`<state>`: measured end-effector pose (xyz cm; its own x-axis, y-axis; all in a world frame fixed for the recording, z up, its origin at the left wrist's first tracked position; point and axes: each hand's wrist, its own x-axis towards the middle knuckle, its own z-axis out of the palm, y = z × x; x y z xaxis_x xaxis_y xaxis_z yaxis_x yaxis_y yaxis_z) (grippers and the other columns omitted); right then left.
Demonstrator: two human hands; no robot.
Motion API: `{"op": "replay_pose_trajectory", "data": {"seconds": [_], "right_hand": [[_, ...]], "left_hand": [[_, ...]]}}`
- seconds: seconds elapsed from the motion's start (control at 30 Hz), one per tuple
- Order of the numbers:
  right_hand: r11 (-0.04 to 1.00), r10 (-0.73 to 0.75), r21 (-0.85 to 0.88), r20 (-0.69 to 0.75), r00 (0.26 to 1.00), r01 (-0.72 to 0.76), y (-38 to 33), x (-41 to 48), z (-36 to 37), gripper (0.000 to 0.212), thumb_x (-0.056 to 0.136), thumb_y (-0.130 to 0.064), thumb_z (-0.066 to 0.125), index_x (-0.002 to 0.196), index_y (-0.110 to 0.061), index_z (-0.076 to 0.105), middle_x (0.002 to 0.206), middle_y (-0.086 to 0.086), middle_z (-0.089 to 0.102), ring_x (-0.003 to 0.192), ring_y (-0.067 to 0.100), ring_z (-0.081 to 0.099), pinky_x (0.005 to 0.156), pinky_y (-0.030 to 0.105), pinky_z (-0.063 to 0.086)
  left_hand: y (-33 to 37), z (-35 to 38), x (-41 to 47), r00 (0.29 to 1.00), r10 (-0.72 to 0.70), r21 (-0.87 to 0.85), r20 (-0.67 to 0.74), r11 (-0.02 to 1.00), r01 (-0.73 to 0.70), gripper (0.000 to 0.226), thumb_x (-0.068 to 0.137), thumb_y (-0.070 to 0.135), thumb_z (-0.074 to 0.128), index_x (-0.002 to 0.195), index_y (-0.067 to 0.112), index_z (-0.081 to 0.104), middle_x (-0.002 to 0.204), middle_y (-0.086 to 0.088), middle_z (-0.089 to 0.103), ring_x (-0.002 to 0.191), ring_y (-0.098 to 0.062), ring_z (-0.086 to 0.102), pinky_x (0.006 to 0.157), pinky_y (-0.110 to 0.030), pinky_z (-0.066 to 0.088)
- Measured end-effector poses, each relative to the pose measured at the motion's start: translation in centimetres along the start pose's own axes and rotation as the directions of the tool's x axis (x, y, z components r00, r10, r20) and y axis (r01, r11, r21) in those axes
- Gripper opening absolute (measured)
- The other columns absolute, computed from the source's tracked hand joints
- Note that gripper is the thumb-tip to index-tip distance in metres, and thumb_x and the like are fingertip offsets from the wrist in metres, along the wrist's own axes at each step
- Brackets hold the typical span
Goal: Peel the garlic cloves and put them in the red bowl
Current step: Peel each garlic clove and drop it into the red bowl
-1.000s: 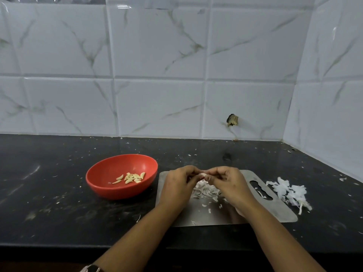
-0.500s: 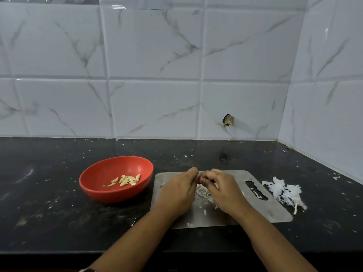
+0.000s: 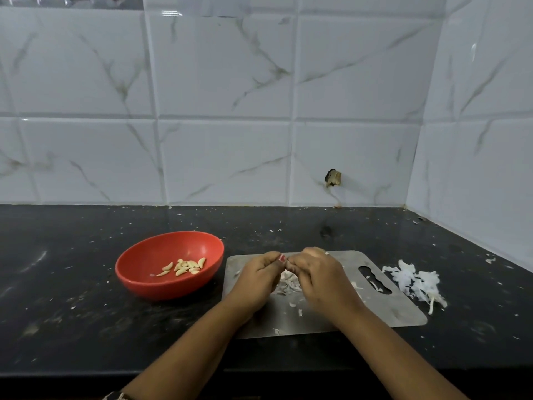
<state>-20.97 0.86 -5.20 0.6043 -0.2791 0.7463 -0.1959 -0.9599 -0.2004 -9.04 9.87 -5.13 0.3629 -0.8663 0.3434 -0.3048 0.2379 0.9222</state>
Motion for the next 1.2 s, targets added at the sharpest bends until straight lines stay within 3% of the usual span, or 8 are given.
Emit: {"op": "replay_pose_trajectory", "data": {"seconds": [0.1, 0.2, 0.37, 0.57, 0.77, 0.93, 1.1, 1.2], "right_hand": [[0.910, 0.226, 0.336, 0.095, 0.969, -0.245, -0.2, 0.0, -0.6, 0.019, 0.093, -0.016, 0.060, 0.080, -0.018, 0.073, 0.069, -0.008, 0.064, 0.068, 0.004, 0.057, 0.063, 0.016, 0.043], [0.663, 0.362, 0.602, 0.262, 0.894, -0.445, -0.6, 0.1, -1.2, 0.018, 0.094, -0.013, 0.060, 0.082, -0.009, 0.073, 0.067, -0.005, 0.064, 0.063, 0.001, 0.055, 0.063, 0.017, 0.045], [0.405, 0.366, 0.739, 0.409, 0.836, -0.538, -0.8, 0.5, -1.6, 0.020, 0.095, -0.009, 0.056, 0.085, -0.012, 0.074, 0.067, -0.005, 0.064, 0.062, 0.000, 0.054, 0.062, 0.014, 0.045], [0.509, 0.466, 0.706, 0.255, 0.847, -0.492, -0.7, 0.3, -1.3, 0.007, 0.086, -0.013, 0.071, 0.081, -0.015, 0.075, 0.069, -0.001, 0.070, 0.070, 0.006, 0.065, 0.067, 0.018, 0.050], [0.653, 0.434, 0.607, 0.189, 0.881, -0.452, -0.3, 0.1, -1.3, 0.012, 0.090, -0.009, 0.065, 0.087, -0.016, 0.074, 0.075, -0.004, 0.071, 0.071, 0.001, 0.062, 0.067, 0.016, 0.049], [0.864, 0.351, 0.379, 0.019, 0.936, -0.332, -0.2, 0.0, -1.1, 0.013, 0.088, -0.006, 0.066, 0.082, -0.015, 0.072, 0.073, -0.006, 0.065, 0.069, 0.002, 0.057, 0.059, 0.011, 0.041], [0.892, 0.330, 0.333, -0.015, 0.944, -0.306, 0.0, 0.0, -1.2, 0.007, 0.085, -0.008, 0.070, 0.083, -0.013, 0.074, 0.075, -0.006, 0.067, 0.075, 0.002, 0.059, 0.063, 0.011, 0.045], [0.848, 0.334, 0.419, 0.053, 0.941, -0.325, 0.1, 0.2, -1.8, 0.014, 0.086, -0.004, 0.068, 0.081, -0.016, 0.072, 0.075, -0.008, 0.065, 0.071, -0.001, 0.057, 0.064, 0.011, 0.044]], "left_hand": [[0.0, 0.2, -0.1, 0.996, 0.085, 0.083, -0.001, 0.993, -0.085, 0.030, 0.101, 0.011, 0.041, 0.073, 0.015, 0.053, 0.049, 0.013, 0.039, 0.047, 0.000, 0.034, 0.048, -0.014, 0.027], [0.3, 0.2, -0.3, 0.995, 0.101, 0.047, 0.020, 0.994, -0.101, 0.030, 0.102, 0.012, 0.040, 0.073, 0.016, 0.048, 0.050, 0.013, 0.037, 0.046, 0.000, 0.032, 0.044, -0.012, 0.026], [0.8, 0.3, -0.5, 0.996, 0.075, -0.071, 0.041, 0.995, -0.072, 0.029, 0.102, 0.015, 0.038, 0.074, 0.011, 0.046, 0.052, 0.008, 0.033, 0.045, -0.005, 0.029, 0.040, -0.015, 0.023], [0.6, 0.2, -0.3, 0.988, 0.128, 0.056, -0.086, 0.991, -0.124, 0.033, 0.101, 0.013, 0.044, 0.068, 0.016, 0.050, 0.052, 0.009, 0.039, 0.047, -0.003, 0.035, 0.045, -0.015, 0.030], [0.3, 0.5, -0.2, 0.999, 0.039, -0.015, -0.033, 0.999, -0.040, 0.030, 0.103, 0.012, 0.036, 0.078, 0.006, 0.052, 0.055, -0.002, 0.050, 0.043, -0.005, 0.038, 0.044, -0.015, 0.030], [-0.1, 0.3, -0.1, 0.999, 0.044, 0.170, 0.001, 0.984, -0.043, 0.026, 0.103, 0.012, 0.036, 0.086, 0.002, 0.054, 0.061, 0.000, 0.055, 0.046, -0.004, 0.042, 0.049, -0.017, 0.034], [0.2, 0.1, -0.3, 0.969, 0.216, 0.507, -0.117, 0.853, -0.129, 0.031, 0.100, 0.018, 0.046, 0.070, 0.015, 0.053, 0.056, 0.007, 0.051, 0.053, -0.002, 0.046, 0.056, -0.019, 0.037], [0.2, -0.1, -0.2, 0.993, 0.103, 0.267, -0.066, 0.960, -0.082, 0.033, 0.100, 0.015, 0.045, 0.068, 0.015, 0.051, 0.054, 0.007, 0.044, 0.050, -0.005, 0.039, 0.050, -0.020, 0.033]]}}
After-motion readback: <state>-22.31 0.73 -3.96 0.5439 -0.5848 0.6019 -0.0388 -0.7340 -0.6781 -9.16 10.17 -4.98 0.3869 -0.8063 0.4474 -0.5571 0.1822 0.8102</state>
